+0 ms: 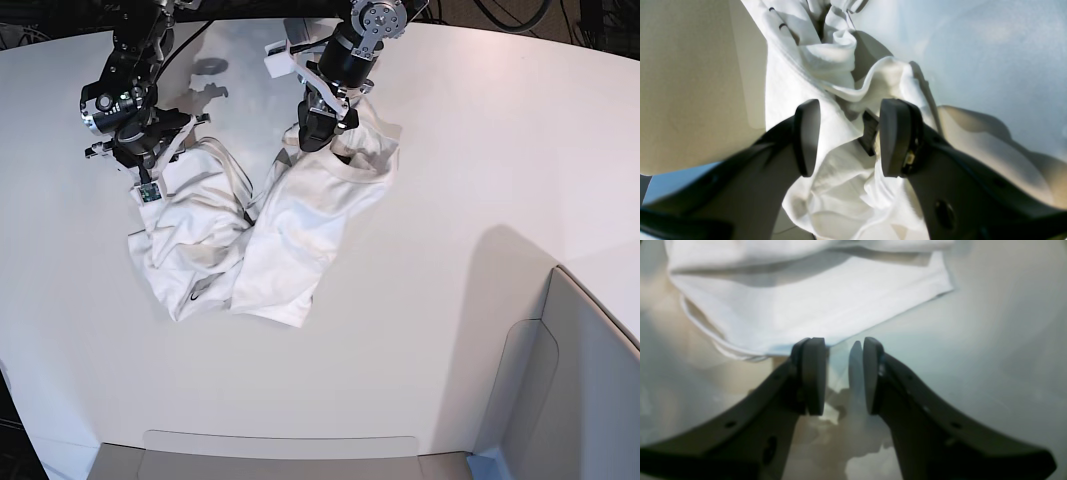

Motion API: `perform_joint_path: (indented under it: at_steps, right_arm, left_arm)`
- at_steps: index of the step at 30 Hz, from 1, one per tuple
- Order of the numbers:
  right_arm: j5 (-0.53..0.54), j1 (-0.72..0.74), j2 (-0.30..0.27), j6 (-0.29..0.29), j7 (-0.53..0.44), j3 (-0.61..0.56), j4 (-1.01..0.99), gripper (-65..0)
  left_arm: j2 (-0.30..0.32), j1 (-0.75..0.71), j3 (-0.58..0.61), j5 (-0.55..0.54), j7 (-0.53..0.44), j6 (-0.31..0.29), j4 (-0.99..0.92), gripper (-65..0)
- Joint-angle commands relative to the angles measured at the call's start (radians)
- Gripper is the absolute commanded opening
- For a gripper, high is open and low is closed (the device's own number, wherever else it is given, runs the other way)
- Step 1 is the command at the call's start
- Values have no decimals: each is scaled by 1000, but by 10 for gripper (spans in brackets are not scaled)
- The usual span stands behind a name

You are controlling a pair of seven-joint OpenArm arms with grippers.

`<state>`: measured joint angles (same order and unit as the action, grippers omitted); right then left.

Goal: Layout the t-shirt on the table in an organized manner, then fold the t-shirt properly
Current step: 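Hold the shirt with both grippers, pausing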

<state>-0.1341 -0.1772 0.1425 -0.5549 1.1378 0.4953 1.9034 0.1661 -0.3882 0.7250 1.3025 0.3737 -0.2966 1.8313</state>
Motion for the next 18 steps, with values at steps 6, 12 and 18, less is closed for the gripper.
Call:
perform_joint_path:
  at_steps: [6,12,18]
  right_arm:
    - [8,9,3,-3,8,-7,11,-453]
    - [4,9,3,-4,6,-7,3,-453]
    - [4,9,3,-4,5,-7,-11,-453]
  left_arm:
    - [-43,57,11,13,14,198,3,-352]
    - [-43,70,34,12,80,198,-49,-352]
    - [-86,100,29,10,86,199,-52,-352]
